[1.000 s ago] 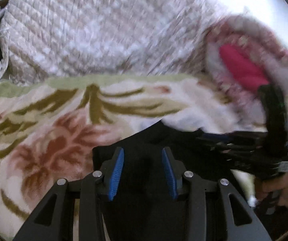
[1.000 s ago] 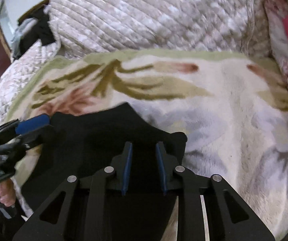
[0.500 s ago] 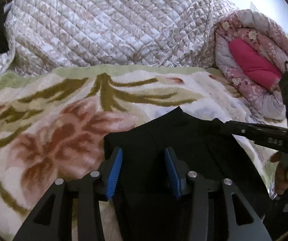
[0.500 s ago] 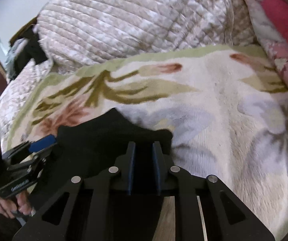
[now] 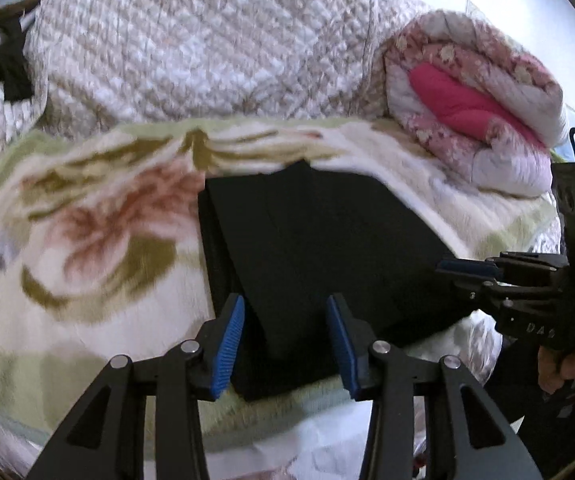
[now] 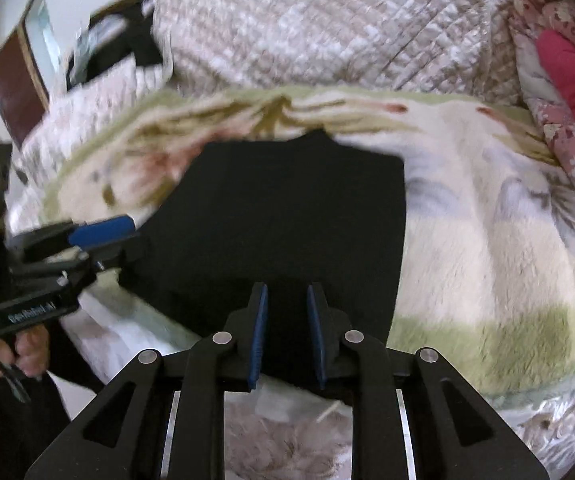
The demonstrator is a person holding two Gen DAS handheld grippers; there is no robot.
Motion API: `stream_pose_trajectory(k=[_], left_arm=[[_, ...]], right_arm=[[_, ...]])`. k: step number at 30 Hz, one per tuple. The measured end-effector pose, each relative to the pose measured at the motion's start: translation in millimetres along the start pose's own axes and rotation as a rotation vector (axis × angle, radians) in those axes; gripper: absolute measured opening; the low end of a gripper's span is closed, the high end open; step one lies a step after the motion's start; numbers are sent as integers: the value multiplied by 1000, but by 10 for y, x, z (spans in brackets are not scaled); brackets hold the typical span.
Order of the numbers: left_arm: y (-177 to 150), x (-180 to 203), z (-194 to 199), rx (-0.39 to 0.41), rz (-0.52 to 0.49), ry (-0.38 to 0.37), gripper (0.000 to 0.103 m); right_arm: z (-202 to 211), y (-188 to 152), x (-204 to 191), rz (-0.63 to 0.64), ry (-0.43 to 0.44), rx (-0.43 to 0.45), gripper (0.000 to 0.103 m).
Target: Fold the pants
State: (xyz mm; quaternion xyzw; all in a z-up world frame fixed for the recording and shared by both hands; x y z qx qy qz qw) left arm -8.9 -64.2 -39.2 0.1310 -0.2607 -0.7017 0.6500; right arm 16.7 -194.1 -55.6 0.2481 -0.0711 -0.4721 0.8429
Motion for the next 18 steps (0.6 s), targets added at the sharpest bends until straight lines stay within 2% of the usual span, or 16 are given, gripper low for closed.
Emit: stream_pose_trajectory(k=[5,10,13,16,18], left_arm=[[-5,-33,-78,5,15,18,43],[-6,-81,-72,4,45,13,42],[24,-101,-46,-10,68,-3,42],[89,-148,-13,-18,90,-3,42],[159,-184,25,-13,102,-11,42]], right_arm=[[-65,41,-11,43,-39,17,21],[-49,51,5,14,-25,22,22],[2,76,39,-34,13,8,29],[78,165,108,-70,14,23,45],[118,241,149,-89,24,31,45]])
Point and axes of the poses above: each gripper's, at about its wrist camera, not at the fingertips, and z roughly against the way its jaws point, x to its right, y to its top, the point moved 10 cm from there along -z, roughly the way its jaws point, and after that the axes turned 11 degrees about -x, right-handed, at the moved point
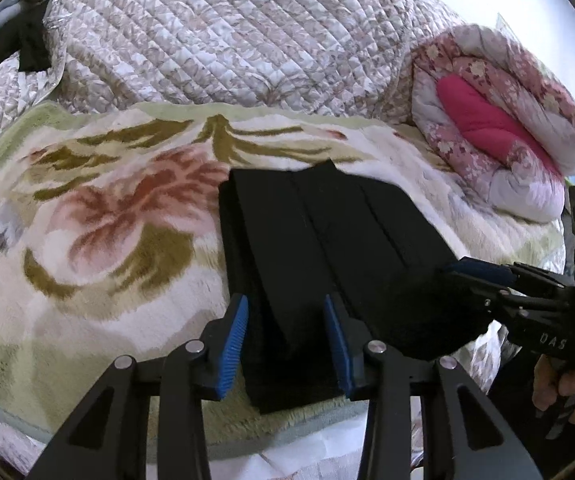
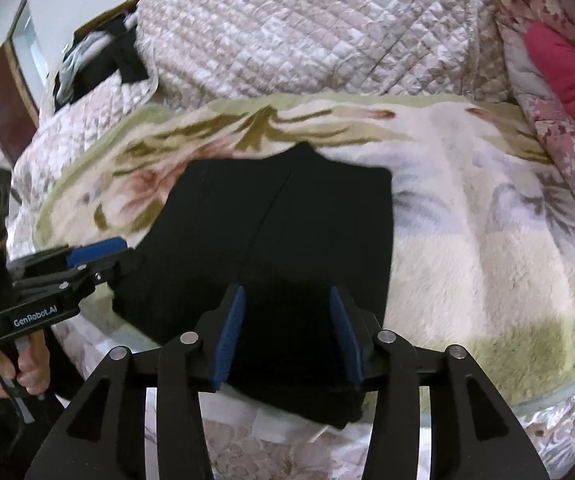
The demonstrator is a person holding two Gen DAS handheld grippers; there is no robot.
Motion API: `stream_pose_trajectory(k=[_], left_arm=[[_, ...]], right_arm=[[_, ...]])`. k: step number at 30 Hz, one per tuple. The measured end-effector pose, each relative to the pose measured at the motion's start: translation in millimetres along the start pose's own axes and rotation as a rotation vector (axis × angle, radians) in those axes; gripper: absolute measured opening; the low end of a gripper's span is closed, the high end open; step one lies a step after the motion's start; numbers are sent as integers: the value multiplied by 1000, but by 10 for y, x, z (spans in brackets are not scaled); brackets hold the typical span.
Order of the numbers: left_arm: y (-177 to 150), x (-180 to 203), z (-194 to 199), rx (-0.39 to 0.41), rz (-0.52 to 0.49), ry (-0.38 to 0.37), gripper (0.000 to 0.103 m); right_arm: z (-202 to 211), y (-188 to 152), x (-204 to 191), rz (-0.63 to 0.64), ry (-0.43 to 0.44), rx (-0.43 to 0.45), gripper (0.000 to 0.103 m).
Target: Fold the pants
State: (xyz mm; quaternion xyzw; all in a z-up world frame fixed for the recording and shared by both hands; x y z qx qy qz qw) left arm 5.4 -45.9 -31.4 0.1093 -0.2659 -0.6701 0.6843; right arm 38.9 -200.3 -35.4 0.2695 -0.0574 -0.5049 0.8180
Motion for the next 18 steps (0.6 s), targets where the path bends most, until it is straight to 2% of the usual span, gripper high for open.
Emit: stream_pose_trajectory(k=[11,18], left_arm=[[533,-101,-97,8,-5,-46,42],[387,-287,-430,-47,75,-99,44]], right_arm=[[-42,553,406,-61,54,-24,45],[-309,413,716,-186,148,-85,46]])
Point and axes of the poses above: each gripper's, at about its wrist camera, not at the fingertips, and z roughly against the way its jaws point, x to its right, y to its top, the point moved 10 cm from there along -z, roughly the way its jaws point, and after that the axes turned 11 degrees about -x, right-handed, at the moved point
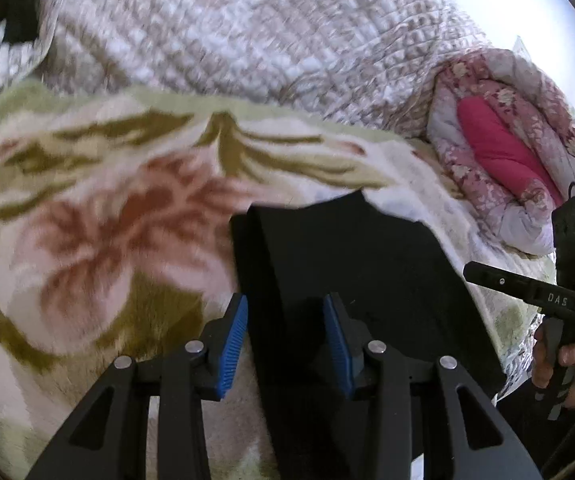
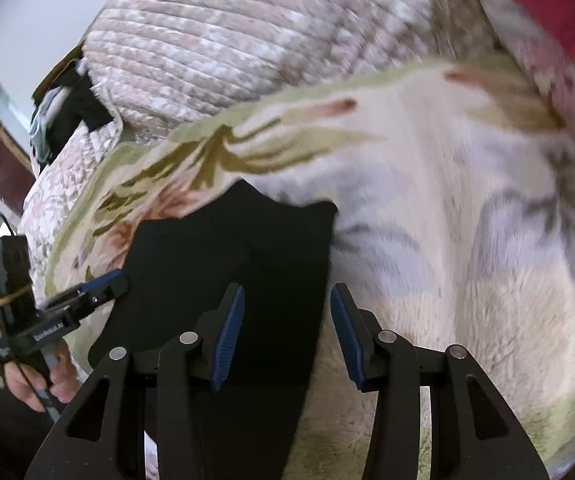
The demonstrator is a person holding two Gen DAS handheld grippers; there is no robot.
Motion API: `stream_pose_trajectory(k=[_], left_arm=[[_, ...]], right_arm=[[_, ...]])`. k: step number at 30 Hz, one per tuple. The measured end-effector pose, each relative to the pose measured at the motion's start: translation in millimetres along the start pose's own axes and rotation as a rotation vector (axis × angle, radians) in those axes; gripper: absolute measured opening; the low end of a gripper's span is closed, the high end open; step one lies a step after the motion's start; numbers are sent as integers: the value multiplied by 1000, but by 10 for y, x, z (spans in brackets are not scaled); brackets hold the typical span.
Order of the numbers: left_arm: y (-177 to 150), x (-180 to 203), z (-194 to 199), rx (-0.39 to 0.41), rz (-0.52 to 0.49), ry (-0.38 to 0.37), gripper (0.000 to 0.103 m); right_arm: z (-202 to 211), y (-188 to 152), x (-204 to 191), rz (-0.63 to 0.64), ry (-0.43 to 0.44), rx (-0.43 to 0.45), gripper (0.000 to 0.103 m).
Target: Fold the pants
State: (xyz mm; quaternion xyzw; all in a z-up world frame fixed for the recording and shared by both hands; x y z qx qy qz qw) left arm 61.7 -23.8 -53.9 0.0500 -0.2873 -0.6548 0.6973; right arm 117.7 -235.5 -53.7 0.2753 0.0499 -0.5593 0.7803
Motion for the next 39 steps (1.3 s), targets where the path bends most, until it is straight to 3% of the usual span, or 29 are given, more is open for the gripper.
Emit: stream_pose_trajectory(k=[8,17,23,29,34,36,39], left_arm=[[26,-49,-109,-5,79,-103,54],[-7,18,-141,-2,98,-135,56],[-216,72,-63,-3,122,-161,56],[-127,75,-143,-5,137,-175,57],[-55,90,-187,4,129,-165,55],[-49,101,-184,5,130,-158,49],[-93,98,-122,5,133,-149,41]], right_arm=[[-125,-10,65,-60,110,-19,46],[-153,-115,-66,-60,185,-33,47],[-125,-316,-168,-25,202,-53,47],[-206,-190,-163,-38,201,-42,46],[-256,-119,-155,-42,169,-34,36],[-232,-143,-144,-48,165,-29,27],[-190,-191,-169,-43,166,-24,21]])
Point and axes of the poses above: each gripper's, at about its wrist camera, not at the fingertips, and z roughly against the way its jaws point, x to its right, y to its top, the point moved 10 cm from there along -z, roughly the way its jaws point, and after that the axes turned 11 degrees about -x, right-handed, at the moved point
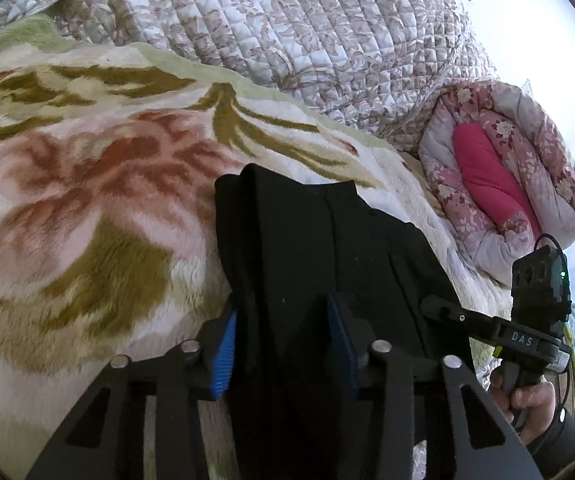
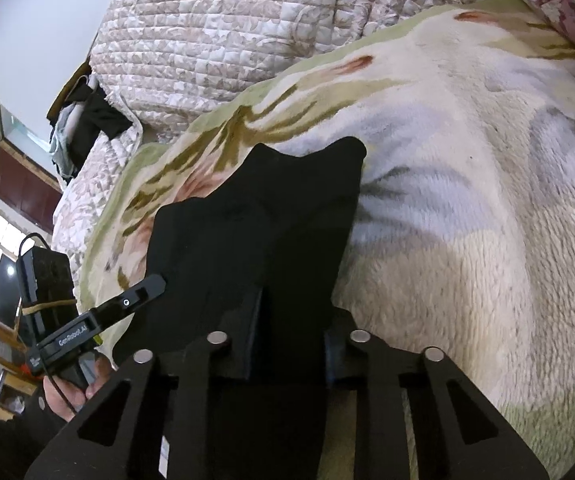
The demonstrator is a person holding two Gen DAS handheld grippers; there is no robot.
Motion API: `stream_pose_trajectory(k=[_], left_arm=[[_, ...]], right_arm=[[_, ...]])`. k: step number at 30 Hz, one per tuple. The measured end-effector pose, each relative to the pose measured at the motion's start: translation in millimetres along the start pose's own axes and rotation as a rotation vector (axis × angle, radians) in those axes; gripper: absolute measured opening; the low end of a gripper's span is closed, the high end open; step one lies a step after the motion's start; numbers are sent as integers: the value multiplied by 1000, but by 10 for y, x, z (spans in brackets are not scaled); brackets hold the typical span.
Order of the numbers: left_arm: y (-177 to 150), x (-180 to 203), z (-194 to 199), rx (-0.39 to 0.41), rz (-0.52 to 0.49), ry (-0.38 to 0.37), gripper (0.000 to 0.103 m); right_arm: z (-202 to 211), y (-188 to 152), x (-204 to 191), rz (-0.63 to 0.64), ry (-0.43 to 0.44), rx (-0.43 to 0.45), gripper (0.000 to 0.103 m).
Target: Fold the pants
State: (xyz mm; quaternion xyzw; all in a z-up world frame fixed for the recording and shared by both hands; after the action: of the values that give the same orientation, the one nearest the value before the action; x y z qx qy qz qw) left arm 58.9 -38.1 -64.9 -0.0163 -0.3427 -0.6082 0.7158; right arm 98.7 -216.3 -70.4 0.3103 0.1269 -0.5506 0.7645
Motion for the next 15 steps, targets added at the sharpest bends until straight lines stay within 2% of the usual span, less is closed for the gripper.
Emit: stream_pose_trajectory(k=[5,10,15], left_arm=[[10,53,42,13,-52,47,35],[47,130,81,19,-79,45,26],[108,236,185,25,-111,36,23]], right_arm=[[-15,10,-20,20,-38,10,18],[41,52,-118,40,-60,33,17],[170,143,-318,69,-32,70,16]])
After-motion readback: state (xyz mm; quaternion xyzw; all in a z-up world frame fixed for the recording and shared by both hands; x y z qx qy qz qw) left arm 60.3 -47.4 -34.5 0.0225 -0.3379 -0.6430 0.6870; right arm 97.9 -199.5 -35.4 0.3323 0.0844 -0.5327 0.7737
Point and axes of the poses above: each gripper's, at about its wrist camera, not at the fingertips, and z roughly against the way its jaws point, x to its right, y to its top, the point moved 10 cm from there along -z, roughly the way its jaws point, and after that the axes turned 11 degrees about -x, right-handed, at the moved point
